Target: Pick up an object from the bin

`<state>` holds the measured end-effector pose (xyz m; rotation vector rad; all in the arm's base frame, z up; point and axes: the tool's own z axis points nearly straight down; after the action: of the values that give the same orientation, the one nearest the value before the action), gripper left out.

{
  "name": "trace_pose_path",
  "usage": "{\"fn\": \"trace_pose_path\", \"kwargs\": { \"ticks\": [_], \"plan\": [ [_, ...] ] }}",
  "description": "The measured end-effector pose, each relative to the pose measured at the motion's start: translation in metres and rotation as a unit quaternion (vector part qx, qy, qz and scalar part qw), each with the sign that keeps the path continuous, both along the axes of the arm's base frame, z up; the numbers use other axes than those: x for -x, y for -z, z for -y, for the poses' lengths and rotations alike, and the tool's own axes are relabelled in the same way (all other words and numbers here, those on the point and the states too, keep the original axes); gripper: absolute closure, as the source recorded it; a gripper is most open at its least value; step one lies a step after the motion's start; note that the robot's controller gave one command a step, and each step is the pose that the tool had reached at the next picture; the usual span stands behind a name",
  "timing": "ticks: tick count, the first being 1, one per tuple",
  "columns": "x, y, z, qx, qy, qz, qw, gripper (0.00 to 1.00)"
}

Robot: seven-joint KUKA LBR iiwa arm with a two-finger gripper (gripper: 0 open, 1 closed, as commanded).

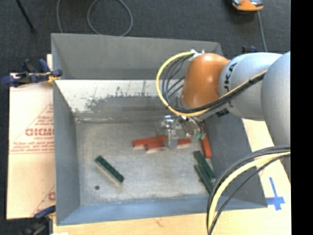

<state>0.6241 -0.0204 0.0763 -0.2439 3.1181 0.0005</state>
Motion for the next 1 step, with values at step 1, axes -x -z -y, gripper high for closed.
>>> {"fn": "trace_pose_path", "kwargs": {
  "ticks": [1],
  "plan": [
    [-0.0235, -0.1157, -0.0305, -0.001, 0.017, 0.0006, 0.9999, 1.0]
  ]
}}
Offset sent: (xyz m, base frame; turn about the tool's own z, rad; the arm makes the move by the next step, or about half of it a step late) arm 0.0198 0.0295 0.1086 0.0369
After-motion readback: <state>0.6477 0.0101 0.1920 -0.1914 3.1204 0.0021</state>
